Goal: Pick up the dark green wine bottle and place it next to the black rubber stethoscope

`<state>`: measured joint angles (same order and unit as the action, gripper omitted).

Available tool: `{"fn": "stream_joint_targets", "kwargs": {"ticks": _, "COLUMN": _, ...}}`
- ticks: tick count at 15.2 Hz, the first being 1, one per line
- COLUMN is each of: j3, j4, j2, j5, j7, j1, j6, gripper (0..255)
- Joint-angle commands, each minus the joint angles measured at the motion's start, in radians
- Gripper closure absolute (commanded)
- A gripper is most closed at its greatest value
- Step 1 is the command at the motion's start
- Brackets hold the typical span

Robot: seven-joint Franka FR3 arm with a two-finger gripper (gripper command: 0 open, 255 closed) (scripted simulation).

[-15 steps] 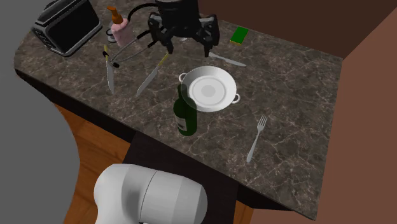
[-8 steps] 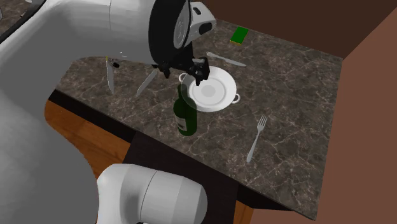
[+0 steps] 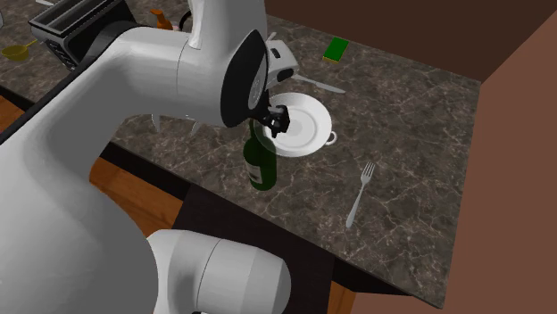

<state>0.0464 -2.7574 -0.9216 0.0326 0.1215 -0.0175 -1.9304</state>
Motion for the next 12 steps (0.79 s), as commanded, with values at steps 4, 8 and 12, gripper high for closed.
{"fn": "stream_joint_targets", "kwargs": {"ticks": 4, "j3": 0.002, "j4": -0.031, "j2": 0.006, "j5": 0.002, "j7": 0.001, "j1": -0.001, "j6": -0.038, "gripper": 0}}
{"fn": "stream_joint_targets", "kwargs": {"ticks": 8, "j3": 0.002, "j4": -0.031, "j2": 0.006, "j5": 0.002, "j7": 0.001, "j1": -0.001, "j6": -0.038, "gripper": 0}}
{"fn": "stream_joint_targets", "kwargs": {"ticks": 12, "j3": 0.001, "j4": -0.031, "j2": 0.006, "j5": 0.001, "j7": 0.001, "j1": -0.001, "j6": -0.038, "gripper": 255}}
